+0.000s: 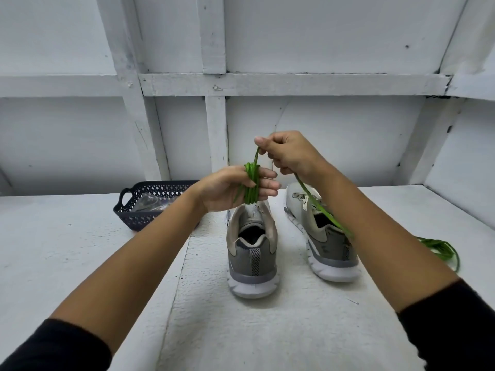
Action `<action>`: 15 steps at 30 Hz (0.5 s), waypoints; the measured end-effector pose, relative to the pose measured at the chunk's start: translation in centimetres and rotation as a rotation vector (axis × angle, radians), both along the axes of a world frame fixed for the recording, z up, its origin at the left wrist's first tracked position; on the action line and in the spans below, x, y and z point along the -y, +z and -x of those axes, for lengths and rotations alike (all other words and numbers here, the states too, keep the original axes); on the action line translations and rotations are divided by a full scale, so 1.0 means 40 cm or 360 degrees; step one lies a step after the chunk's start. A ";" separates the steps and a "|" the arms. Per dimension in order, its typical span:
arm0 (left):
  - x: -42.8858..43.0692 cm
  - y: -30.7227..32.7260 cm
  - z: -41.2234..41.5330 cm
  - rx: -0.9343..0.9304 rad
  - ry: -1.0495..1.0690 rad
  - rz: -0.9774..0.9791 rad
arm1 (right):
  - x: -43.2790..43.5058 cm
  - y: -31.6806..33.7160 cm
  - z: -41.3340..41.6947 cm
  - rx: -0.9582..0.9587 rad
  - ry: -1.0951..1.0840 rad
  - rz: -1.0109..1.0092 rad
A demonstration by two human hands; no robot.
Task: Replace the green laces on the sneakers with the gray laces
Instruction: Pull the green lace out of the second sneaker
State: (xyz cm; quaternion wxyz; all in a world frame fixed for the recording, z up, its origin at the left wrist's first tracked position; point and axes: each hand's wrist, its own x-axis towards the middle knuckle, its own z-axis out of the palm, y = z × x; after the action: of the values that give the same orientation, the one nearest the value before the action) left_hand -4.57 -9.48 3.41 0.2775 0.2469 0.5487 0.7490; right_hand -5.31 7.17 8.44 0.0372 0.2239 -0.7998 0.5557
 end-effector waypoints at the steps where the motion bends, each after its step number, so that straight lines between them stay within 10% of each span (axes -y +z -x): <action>1: -0.003 0.004 -0.004 -0.0036 -0.0077 -0.0003 | 0.002 -0.013 0.016 0.0045 -0.0021 0.0010; 9: 0.012 0.032 0.011 -0.0037 0.0189 -0.0472 | 0.033 -0.188 -0.020 0.0444 0.0031 0.0110; 15: 0.016 0.014 0.047 -0.0170 0.0780 -0.0045 | 0.026 -0.117 -0.092 0.0061 0.0047 -0.0612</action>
State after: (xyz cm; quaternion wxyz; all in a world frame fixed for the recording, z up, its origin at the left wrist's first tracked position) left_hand -6.47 -10.13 3.96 0.0548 0.1496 0.5955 0.7874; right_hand -1.62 6.12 3.75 -0.0297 0.2281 -0.8884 0.3973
